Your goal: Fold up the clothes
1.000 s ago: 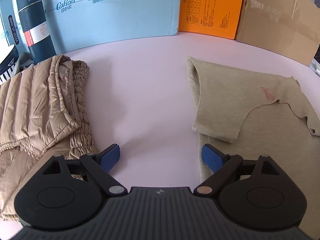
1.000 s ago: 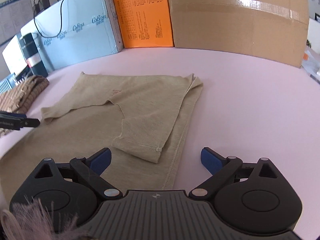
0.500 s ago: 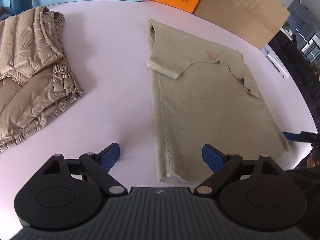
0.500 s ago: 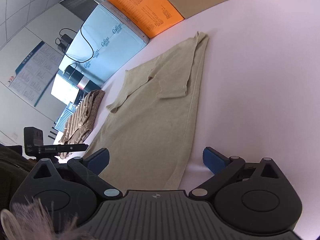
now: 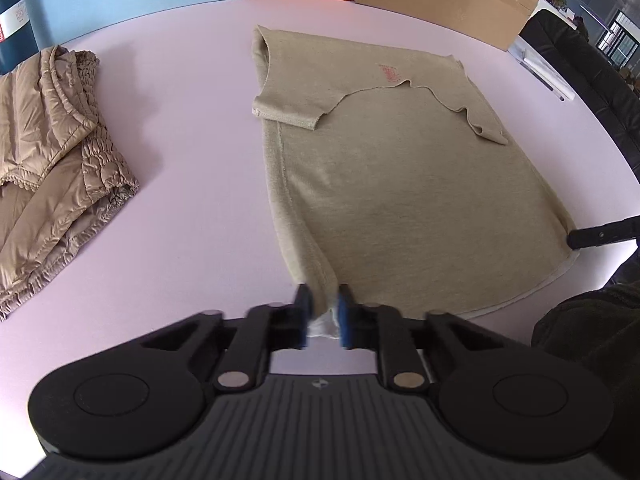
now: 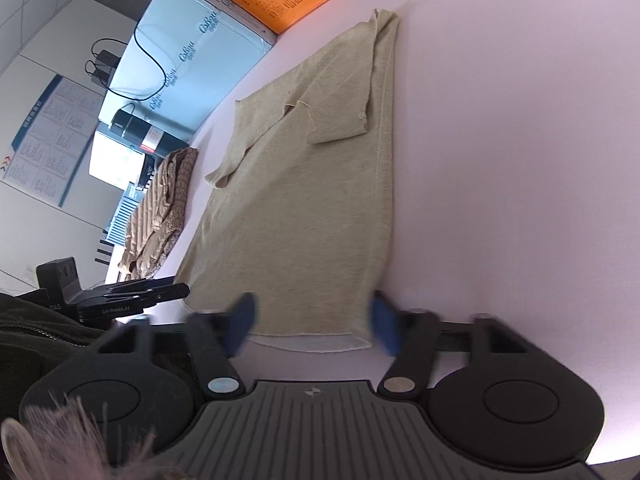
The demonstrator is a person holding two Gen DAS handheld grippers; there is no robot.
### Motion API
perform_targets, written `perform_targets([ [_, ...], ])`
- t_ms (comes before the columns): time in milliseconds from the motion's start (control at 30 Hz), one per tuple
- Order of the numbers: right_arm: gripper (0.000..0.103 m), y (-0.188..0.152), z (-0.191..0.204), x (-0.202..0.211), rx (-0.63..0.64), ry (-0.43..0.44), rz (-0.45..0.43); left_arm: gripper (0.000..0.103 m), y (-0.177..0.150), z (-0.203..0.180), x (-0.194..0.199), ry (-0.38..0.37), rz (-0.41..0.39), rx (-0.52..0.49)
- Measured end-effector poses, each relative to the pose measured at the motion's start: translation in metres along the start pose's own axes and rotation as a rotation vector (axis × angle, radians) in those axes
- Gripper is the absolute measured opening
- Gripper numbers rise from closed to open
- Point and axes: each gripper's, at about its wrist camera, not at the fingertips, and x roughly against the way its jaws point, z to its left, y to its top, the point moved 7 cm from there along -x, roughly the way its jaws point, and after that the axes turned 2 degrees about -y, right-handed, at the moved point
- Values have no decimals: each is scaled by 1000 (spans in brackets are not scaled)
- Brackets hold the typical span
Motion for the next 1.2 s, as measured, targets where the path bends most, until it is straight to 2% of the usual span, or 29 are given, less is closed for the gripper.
perform_targets([
  [133,6,-2,-17,-4,-102,63,1,4,4,-1,4,-9,-30,-2],
  [200,6,0,-18,0,-156,146,-26,4,9,-1,9,-27,-57,3],
  [333,6,11,-18,2,-237,261,-82,4,28,4,17,-50,-107,47],
  [467,6,44,-15,4,-287,353,-176,4,58,13,21,-55,-149,75],
  [633,6,110,-11,-1,-294,436,-294,5,124,20,18,-30,-227,18],
  [700,6,137,-13,-11,-287,432,-325,6,156,24,6,-6,-256,-3],
  [767,8,164,-21,-23,-302,400,-363,14,183,35,-18,53,-245,2],
  [800,10,177,-31,-28,-331,369,-404,33,194,44,-29,110,-234,15],
  [833,25,185,-40,-31,-357,328,-438,54,202,54,-37,175,-229,49],
  [867,46,191,-48,-34,-376,285,-461,57,207,64,-39,212,-233,97],
  [967,47,190,-51,-32,-348,222,-475,62,203,81,-29,193,-267,214],
  [1000,48,187,-49,-30,-323,218,-467,71,198,82,-25,177,-274,213],
  [1067,63,176,-44,-26,-256,188,-445,80,183,76,-20,162,-263,163],
  [1200,68,156,-33,-22,-140,111,-386,81,148,52,-23,144,-175,30],
])
